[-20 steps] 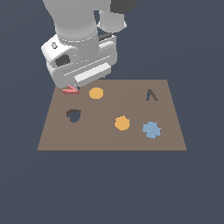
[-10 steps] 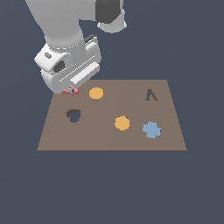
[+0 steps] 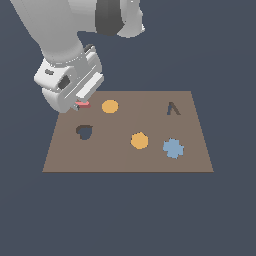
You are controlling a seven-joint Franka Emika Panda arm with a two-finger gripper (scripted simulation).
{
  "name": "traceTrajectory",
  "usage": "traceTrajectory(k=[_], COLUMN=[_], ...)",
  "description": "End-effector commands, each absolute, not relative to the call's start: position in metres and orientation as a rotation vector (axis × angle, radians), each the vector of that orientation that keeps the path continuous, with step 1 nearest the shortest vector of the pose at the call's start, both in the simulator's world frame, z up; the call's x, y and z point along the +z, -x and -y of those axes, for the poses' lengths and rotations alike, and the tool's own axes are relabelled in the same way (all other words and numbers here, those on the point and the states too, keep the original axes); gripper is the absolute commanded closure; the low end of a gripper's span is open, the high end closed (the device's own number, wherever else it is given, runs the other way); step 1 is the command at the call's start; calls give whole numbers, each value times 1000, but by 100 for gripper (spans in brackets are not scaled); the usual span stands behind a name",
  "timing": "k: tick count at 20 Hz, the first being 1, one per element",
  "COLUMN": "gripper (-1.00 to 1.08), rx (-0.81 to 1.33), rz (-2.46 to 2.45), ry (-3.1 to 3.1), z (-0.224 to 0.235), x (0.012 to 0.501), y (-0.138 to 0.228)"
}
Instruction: Insert a designated object into the corresponding slot on a board.
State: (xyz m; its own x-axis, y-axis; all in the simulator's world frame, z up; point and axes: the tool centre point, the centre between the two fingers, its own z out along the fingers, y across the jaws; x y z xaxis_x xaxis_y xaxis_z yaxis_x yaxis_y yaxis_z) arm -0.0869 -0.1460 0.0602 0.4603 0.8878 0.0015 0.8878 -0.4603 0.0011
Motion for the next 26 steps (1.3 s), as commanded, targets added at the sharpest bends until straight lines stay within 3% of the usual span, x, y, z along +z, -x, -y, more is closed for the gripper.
traceTrajectory(k=[1,26], gripper=[-92,-92], rx=[3,0], rz=[-1690,-1795], ry=[-2648,-2579], z=[152,163], x=[57,42], y=[86,84])
